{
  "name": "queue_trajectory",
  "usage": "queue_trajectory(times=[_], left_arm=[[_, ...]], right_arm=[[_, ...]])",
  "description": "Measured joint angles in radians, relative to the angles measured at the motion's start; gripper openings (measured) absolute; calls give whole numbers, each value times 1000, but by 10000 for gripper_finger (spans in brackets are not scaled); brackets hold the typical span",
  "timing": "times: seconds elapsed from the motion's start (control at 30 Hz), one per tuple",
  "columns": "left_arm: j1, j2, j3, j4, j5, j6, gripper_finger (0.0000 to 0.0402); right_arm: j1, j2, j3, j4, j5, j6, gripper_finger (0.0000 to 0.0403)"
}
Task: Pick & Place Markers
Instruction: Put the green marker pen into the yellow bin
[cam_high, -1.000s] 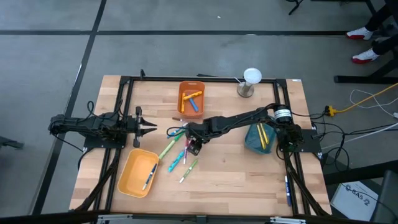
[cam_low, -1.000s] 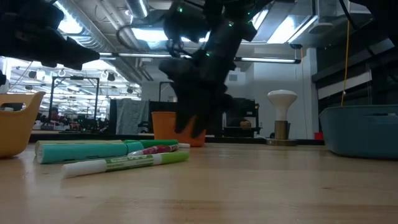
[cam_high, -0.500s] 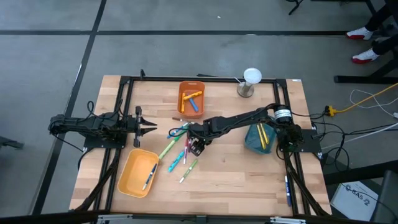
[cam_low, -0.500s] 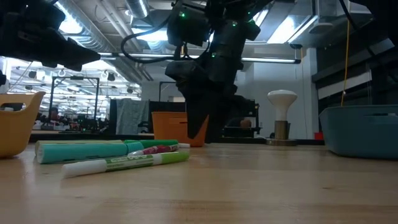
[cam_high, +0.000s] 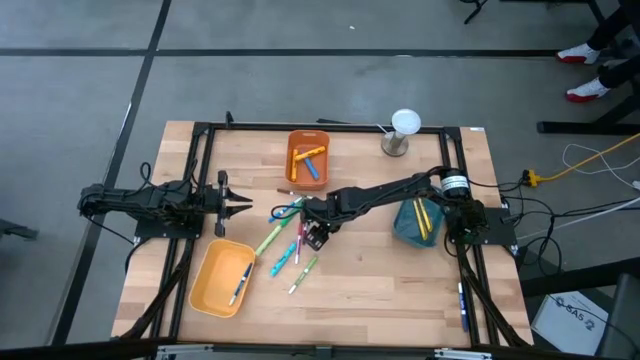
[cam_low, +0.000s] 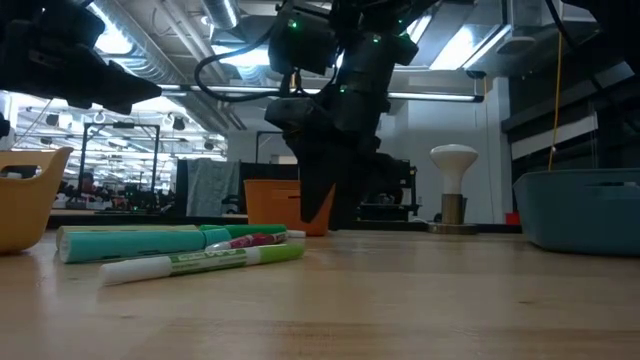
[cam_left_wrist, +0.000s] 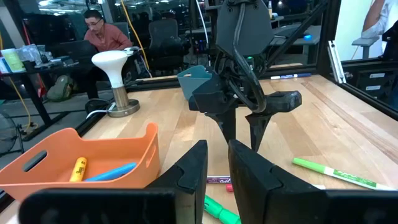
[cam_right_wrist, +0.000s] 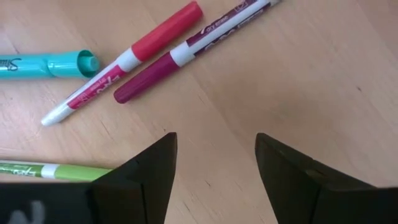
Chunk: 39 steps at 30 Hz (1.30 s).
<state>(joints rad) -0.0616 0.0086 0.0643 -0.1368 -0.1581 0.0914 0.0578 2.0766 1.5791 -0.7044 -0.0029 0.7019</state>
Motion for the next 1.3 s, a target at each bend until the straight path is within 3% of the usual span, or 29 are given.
queue_trajectory(times=[0.4,0.57,0.7,0.83,1.03,1.3], left_arm=[[0,0,0,0,0,0,61],[0,0,0,0,0,0,61],[0,0,0,0,0,0,61],[0,0,0,0,0,0,62],[0,0,0,0,0,0,65],[0,0,0,0,0,0,61]], right_arm=[[61,0,0,179,-1,38,216],[123,0,0,314,-5,-199,216],[176,0,0,380,64,-414,216],[215,0,0,402,123,-546,216],[266,0,0,367,124,-765,216],[278,17,1,364,114,-866,216]])
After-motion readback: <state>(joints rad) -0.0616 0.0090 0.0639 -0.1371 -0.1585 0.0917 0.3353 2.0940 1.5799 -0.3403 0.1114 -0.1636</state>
